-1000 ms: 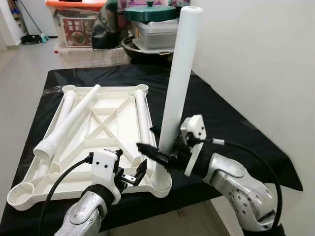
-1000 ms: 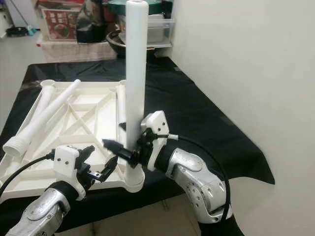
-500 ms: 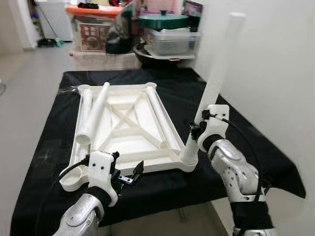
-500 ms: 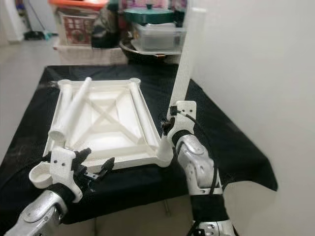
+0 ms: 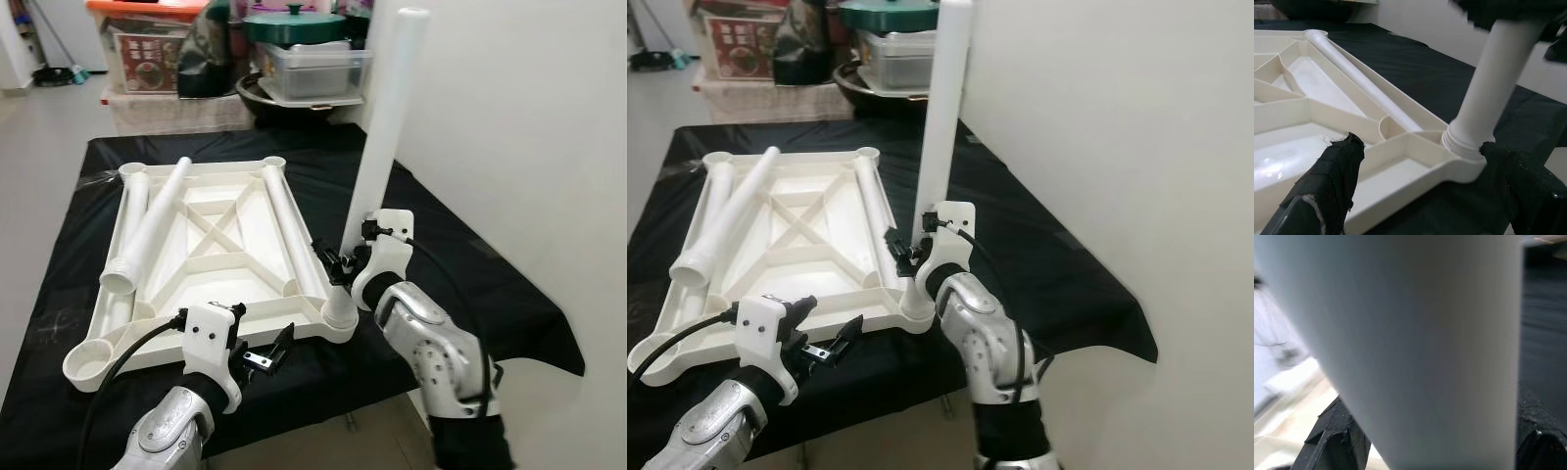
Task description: Building children table
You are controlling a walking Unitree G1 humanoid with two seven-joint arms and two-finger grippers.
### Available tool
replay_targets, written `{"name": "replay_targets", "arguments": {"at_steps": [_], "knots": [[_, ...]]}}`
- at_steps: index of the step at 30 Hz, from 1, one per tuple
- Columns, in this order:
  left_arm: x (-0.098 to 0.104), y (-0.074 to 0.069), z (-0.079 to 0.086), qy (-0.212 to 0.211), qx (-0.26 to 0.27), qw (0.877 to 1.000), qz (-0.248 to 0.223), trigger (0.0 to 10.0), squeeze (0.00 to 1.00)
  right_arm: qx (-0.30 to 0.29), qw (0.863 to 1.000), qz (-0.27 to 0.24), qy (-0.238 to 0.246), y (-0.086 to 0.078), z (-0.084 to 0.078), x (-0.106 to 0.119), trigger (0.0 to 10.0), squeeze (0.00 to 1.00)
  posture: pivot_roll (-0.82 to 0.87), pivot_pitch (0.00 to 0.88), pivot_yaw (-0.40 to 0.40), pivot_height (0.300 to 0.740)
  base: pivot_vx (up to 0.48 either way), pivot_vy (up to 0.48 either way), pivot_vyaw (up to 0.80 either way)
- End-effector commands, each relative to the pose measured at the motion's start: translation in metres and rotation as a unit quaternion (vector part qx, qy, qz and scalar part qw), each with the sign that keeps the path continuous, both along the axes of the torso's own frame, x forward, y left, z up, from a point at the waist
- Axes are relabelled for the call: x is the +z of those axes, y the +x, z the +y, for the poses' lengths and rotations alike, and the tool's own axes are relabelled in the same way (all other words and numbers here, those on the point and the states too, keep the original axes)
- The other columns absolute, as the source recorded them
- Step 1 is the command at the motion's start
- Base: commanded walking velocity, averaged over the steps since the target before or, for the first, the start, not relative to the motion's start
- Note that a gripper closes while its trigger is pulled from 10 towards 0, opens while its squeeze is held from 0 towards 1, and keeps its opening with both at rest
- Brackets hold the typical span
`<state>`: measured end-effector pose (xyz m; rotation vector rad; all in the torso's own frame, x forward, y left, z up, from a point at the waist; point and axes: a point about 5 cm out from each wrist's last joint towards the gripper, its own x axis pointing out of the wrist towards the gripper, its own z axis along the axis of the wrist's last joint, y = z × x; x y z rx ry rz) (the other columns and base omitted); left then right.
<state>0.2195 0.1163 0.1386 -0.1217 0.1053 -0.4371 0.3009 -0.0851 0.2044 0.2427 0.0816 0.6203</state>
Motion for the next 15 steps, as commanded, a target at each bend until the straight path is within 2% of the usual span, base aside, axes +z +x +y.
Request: {"name": "replay_targets", "arguments": {"at_steps": [1,4,5,7,8,9,15], "knots": [[0.001,0.000,-0.001,-0.003,-0.003,1.000,0.001,10.0,0.00,0.128,0.990,-0.059,0.006,-0.019,0.014,0.015,10.0,0.00,0.17,0.000,-0.094,0.740,0.000,0.000,0.00],[0.001,0.000,-0.001,-0.003,-0.003,1.000,0.000,10.0,0.00,0.152,0.986,-0.072,-0.003,-0.025,0.012,0.016,10.0,0.00,0.17,0.000,-0.094,0.740,0.000,0.000,0.00],[0.002,0.000,-0.002,-0.005,-0.002,1.000,0.001,10.0,0.00,0.168,0.983,-0.071,-0.026,-0.025,0.009,0.010,10.0,0.00,0.17,0.000,-0.098,0.740,0.000,0.000,0.00],[0.002,0.000,-0.002,-0.006,-0.001,1.000,0.001,10.0,0.00,0.169,0.983,-0.055,-0.039,-0.023,0.007,0.003,10.0,0.00,0.17,0.000,-0.098,0.740,0.000,0.000,0.00],[0.003,0.001,-0.002,-0.007,0.001,1.000,0.000,10.0,0.00,0.167,0.984,-0.040,-0.051,-0.020,0.006,-0.005,5.4,0.00,0.18,0.000,-0.102,0.740,0.000,0.000,0.00],[0.002,0.001,-0.001,-0.007,0.002,1.000,0.000,10.0,0.00,0.161,0.985,-0.024,-0.058,-0.017,0.006,-0.011,0.0,0.00,0.18,0.000,-0.103,0.740,0.000,0.000,0.00],[0.000,0.000,0.003,-0.005,0.006,1.000,0.003,10.0,0.00,0.105,0.992,0.033,-0.062,-0.003,-0.001,-0.027,0.0,0.00,0.19,0.000,-0.102,0.740,0.000,0.000,0.00]]}}
